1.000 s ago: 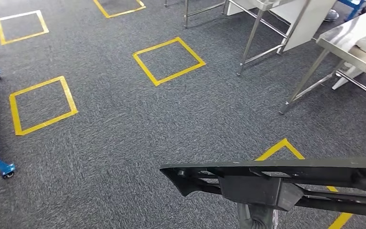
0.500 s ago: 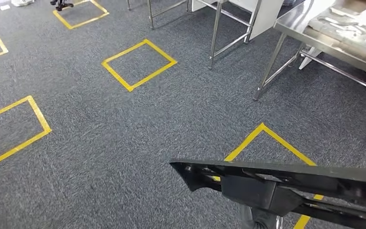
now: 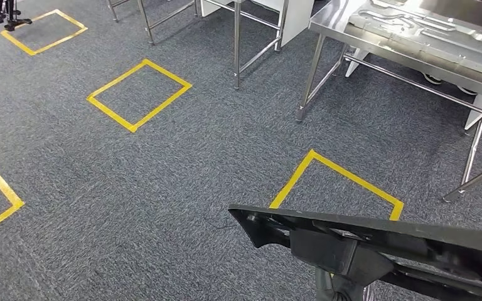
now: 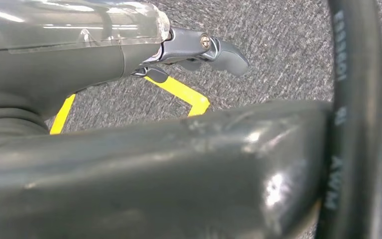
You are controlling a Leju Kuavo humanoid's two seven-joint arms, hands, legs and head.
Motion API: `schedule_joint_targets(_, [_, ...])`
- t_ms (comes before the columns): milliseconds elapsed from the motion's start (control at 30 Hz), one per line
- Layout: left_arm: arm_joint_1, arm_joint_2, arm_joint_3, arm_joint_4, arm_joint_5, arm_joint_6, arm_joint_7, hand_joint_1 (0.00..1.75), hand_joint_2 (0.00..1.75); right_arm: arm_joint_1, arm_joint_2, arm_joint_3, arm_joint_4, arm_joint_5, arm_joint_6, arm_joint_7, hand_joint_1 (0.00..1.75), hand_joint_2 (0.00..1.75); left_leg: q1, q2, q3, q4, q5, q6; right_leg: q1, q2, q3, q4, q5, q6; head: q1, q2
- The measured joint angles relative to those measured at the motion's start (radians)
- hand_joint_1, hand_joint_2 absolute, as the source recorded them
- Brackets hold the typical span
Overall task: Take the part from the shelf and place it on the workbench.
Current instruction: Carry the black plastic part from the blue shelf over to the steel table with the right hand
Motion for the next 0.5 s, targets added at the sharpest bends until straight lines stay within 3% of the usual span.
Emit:
schedule_joint_targets(33, [0.000, 0.000, 0.000, 0.000, -0.001, 0.000, 0.000, 0.00, 0.00, 0.000, 0.000, 0.000, 0.000, 0.002, -0.001, 0.000, 1.75, 1.75, 0.002, 0.013, 0.002, -0.005, 0.003, 0.006, 0.002, -0.030, -0.014, 0.029, -0.019, 0.005, 0.000, 0.000])
schedule_joint_targets(100, [0.003, 0.000, 0.002, 0.000, -0.004, 0.000, -0.001, 0.00, 0.00, -0.002, 0.000, 0.000, -0.001, 0.003, -0.002, 0.000, 1.75, 1.75, 0.000, 0.040, 0.003, -0.007, 0.003, 0.014, 0.001, -0.086, -0.069, 0.140, -0.079, 0.012, 0.000, 0.000])
schedule_joint_targets(167, [0.006, 0.000, 0.005, 0.000, -0.006, 0.000, -0.001, 0.00, 0.00, -0.002, 0.000, 0.000, -0.001, 0.004, -0.004, 0.000, 1.75, 1.75, -0.001, 0.069, 0.003, -0.007, 0.000, 0.015, -0.004, -0.102, -0.120, 0.239, -0.113, 0.016, 0.000, 0.000])
schedule_joint_targets(200, [0.007, 0.000, 0.006, 0.000, -0.006, 0.000, -0.001, 0.00, 0.00, -0.001, 0.000, 0.000, -0.001, 0.004, -0.005, 0.000, 1.75, 1.75, -0.001, 0.084, 0.005, -0.007, -0.002, 0.014, -0.006, -0.106, -0.123, 0.244, -0.102, 0.017, 0.000, 0.000])
schedule_joint_targets(267, [0.005, -0.001, 0.008, 0.000, -0.007, 0.000, -0.001, 0.00, 0.00, -0.001, 0.000, 0.000, -0.001, 0.004, -0.008, 0.000, 1.75, 1.75, -0.001, 0.111, 0.012, -0.007, -0.008, 0.008, -0.008, -0.127, -0.073, 0.148, -0.039, 0.015, 0.000, 0.000])
schedule_joint_targets(300, [0.005, -0.002, 0.009, 0.000, -0.008, -0.001, -0.001, 0.00, 0.00, -0.001, 0.000, 0.000, -0.001, 0.004, -0.008, 0.000, 1.75, 1.75, -0.002, 0.123, 0.016, -0.006, -0.012, 0.003, -0.004, -0.155, -0.037, 0.081, -0.014, 0.012, 0.000, 0.000])
schedule_joint_targets(367, [0.004, -0.003, 0.010, 0.000, -0.008, -0.001, -0.001, 0.00, 0.00, -0.002, 0.000, 0.000, -0.001, 0.004, -0.009, 0.000, 1.75, 1.75, -0.007, 0.144, 0.025, -0.006, -0.020, -0.007, 0.006, -0.191, 0.006, -0.003, 0.007, 0.000, 0.000, 0.000])
schedule_joint_targets(400, [0.003, -0.003, 0.011, 0.000, -0.008, -0.001, -0.001, 0.00, 0.00, -0.002, 0.000, 0.000, -0.002, 0.004, -0.010, 0.000, 1.75, 1.75, -0.010, 0.154, 0.028, -0.006, -0.023, -0.012, 0.010, -0.194, 0.009, -0.013, 0.003, -0.005, 0.000, 0.000])
schedule_joint_targets(467, [0.000, -0.002, 0.012, 0.000, -0.010, -0.001, -0.001, 0.00, 0.00, -0.001, 0.000, 0.000, -0.002, 0.004, -0.012, 0.000, 1.75, 1.75, -0.011, 0.176, 0.035, -0.008, -0.028, -0.022, 0.011, -0.168, 0.007, -0.015, 0.005, -0.016, 0.000, 0.000])
schedule_joint_targets(500, [-0.003, -0.002, 0.012, 0.000, -0.011, -0.001, -0.002, 0.00, 0.00, 0.001, 0.000, 0.000, -0.003, 0.005, -0.014, 0.000, 1.75, 1.75, -0.009, 0.172, 0.036, -0.004, -0.035, -0.028, 0.009, -0.156, 0.009, -0.019, 0.007, -0.022, 0.000, 0.000])
